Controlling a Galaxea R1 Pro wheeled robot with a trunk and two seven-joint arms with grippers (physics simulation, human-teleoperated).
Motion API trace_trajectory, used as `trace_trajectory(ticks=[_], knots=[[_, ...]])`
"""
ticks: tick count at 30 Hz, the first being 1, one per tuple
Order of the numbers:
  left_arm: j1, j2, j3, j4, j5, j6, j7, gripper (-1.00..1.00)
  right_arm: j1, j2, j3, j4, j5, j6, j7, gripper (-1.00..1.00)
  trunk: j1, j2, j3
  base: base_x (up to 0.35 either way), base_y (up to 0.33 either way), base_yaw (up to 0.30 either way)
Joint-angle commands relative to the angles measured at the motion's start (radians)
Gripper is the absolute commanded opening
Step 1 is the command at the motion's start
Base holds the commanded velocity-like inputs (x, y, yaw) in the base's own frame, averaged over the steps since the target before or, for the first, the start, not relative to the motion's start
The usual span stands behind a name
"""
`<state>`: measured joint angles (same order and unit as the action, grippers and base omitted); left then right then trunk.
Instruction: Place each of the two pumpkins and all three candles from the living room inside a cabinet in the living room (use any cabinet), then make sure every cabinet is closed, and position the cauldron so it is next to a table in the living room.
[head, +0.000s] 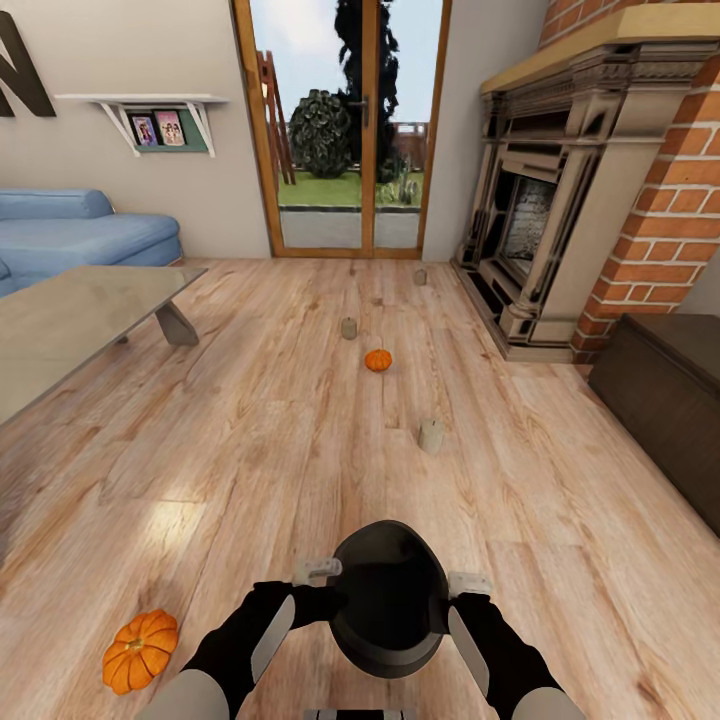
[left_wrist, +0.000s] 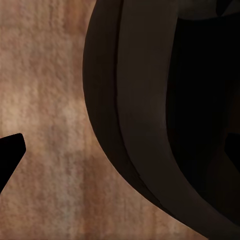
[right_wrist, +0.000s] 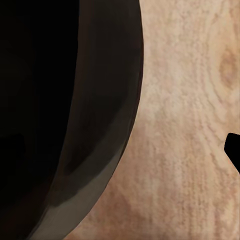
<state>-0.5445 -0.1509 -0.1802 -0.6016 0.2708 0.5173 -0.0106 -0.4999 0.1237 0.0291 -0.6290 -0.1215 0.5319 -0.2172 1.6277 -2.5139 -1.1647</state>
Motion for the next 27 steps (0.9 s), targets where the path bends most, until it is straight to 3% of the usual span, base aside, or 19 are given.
trace_trajectory(ticks=[1,16,27], knots=[[0.0,0.0,-0.001,-0.001,0.0,0.004,-0.001,1.0,0.0,0.0,0.003,-0.001,-0.01,0.003,-0.008,1.0,0.0,0.0,-0.001,0.0,0.0,0.0],[0.0,0.004,-0.001,0.003,0.002,-0.005,-0.005,1.0,0.0,0.0,0.003,-0.001,-0.01,0.003,-0.008,1.0,0.0,0.0,-0.001,0.0,0.0,0.0],[-0.001,0.003,-0.004,0.062,-0.002,-0.048,-0.005,1.0,0.0,0.0,0.003,-0.001,-0.01,0.003,-0.008,1.0,0.0,0.0,-0.001,0.0,0.0,0.0]])
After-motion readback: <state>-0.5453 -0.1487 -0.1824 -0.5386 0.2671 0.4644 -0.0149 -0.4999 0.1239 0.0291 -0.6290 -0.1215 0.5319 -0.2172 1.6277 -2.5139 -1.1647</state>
